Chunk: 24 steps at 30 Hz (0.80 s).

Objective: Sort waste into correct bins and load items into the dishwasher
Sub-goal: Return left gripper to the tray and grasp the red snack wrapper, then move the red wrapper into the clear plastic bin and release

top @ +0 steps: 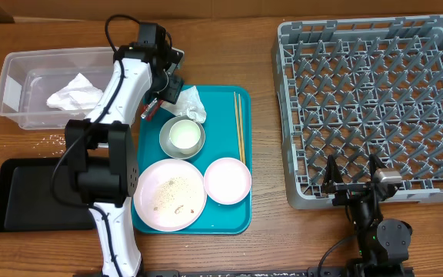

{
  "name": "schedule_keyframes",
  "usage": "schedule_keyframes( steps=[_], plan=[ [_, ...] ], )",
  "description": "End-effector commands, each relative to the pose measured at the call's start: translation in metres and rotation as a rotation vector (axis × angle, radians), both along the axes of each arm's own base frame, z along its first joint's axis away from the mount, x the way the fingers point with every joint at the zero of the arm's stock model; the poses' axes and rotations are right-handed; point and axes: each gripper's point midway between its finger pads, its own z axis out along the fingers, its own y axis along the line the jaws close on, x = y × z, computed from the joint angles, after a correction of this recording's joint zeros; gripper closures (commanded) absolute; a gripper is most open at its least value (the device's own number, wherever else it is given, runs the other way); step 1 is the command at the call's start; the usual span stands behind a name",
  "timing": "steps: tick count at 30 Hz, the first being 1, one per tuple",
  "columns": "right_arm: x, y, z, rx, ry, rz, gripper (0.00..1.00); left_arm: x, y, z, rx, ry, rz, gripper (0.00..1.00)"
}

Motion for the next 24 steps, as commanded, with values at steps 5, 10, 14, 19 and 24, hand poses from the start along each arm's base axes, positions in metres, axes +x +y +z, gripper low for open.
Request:
schedule_keyframes(
  steps=[5, 10, 14, 19, 24],
  plan=[
    [0.0, -0.002, -0.001, -0.003, -0.006, -0.013, 0.0, -0.008, 0.003, -0.023, 0.01, 0.065, 0.02, 0.64],
    [0.0, -0.002, -0.001, -0.003, -0.006, -0.013, 0.0, 0.001, 0.002, 0.002, 0.002, 0.047, 0.042, 0.96],
    [0.0, -0.002, -0.001, -0.003, -0.006, -0.013, 0.0, 0.014, 0.0, 0.035, -0.021, 0.002, 0.099, 0.96],
    [0.0, -0.002, -0.001, -0.003, -0.006, -0.013, 0.0, 0.043, 0.006, 0.11, -0.09, -0.144, 0.263, 0.96],
    [0.0, -0.002, -0.001, -0.003, -0.006, -0.013, 0.0, 0.054, 0.06, 0.16, -0.1, -0.267, 0.614, 0.96]
  ],
)
